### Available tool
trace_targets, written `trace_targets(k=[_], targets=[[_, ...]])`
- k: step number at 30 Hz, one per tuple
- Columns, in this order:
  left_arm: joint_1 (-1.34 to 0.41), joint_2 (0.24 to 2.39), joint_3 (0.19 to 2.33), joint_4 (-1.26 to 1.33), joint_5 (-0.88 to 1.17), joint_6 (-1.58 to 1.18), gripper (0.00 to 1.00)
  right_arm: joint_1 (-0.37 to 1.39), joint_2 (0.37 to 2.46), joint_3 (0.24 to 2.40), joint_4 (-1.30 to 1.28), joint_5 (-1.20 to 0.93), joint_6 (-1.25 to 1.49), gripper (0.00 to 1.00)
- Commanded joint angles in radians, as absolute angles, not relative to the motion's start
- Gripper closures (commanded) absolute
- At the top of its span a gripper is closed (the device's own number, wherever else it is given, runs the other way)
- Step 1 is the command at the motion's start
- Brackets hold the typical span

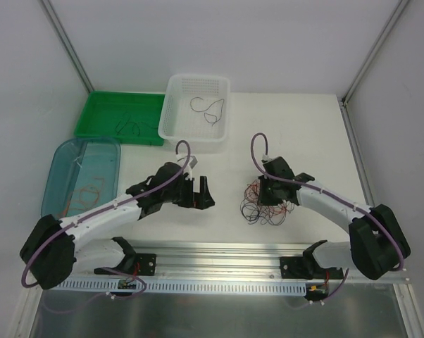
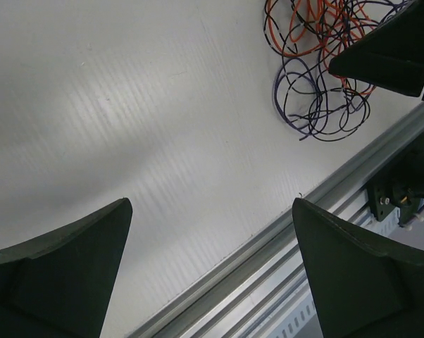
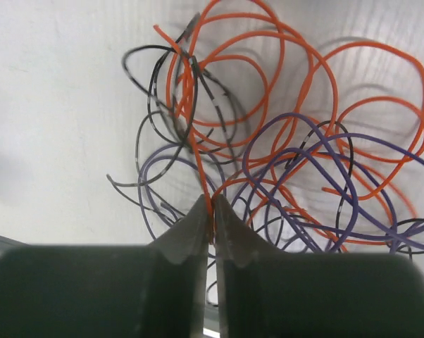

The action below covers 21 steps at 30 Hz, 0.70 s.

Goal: Untangle the cables

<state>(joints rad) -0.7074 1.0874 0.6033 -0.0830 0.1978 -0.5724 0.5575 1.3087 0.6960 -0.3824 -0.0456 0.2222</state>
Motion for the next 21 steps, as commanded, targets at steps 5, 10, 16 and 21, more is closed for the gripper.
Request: trace_targets(k=[5,10,16,21], targets=[[-0.867,1.389,0.751,0.179,0.052,-0.557,0.02,0.565,1.322,0.719,-0.311,-0.133,0.271,0.99],[-0.911,1.576,0.862,0.241,0.081,-0.453,0.06,0.568,1.318,0.716,-0.293,-0.198,0.275,0.99],[-0.922,1.696,0.911,0.33,0.135,-0.391,0.27,0.572,1.316,0.707,-0.279,-0.229,0.27,0.99],[-0.93,1.756,0.939,0.354,0.163,-0.379,0.63,0.571,1.315,0.693,-0.259,-0.245,0.272,0.99]])
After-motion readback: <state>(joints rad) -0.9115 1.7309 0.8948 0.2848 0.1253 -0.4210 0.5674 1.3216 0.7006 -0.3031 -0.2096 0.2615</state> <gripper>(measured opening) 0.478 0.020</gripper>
